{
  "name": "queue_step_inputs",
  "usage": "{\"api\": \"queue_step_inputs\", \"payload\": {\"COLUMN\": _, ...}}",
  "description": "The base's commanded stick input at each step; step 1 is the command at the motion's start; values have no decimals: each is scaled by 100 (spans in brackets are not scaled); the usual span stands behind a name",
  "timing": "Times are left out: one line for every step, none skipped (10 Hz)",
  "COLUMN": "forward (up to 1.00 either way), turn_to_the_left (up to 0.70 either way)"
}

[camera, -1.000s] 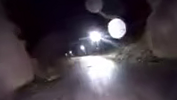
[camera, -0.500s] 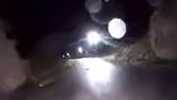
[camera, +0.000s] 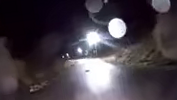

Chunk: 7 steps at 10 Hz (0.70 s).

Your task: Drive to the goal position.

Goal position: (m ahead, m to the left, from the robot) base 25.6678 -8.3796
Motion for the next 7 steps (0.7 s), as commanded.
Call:
{"api": "queue_step_inputs", "payload": {"forward": 100, "turn_to_the_left": 0}}
{"api": "queue_step_inputs", "payload": {"forward": 100, "turn_to_the_left": -2}}
{"api": "queue_step_inputs", "payload": {"forward": 100, "turn_to_the_left": 0}}
{"api": "queue_step_inputs", "payload": {"forward": 100, "turn_to_the_left": 1}}
{"api": "queue_step_inputs", "payload": {"forward": 100, "turn_to_the_left": 5}}
{"api": "queue_step_inputs", "payload": {"forward": 100, "turn_to_the_left": 10}}
{"api": "queue_step_inputs", "payload": {"forward": 100, "turn_to_the_left": 11}}
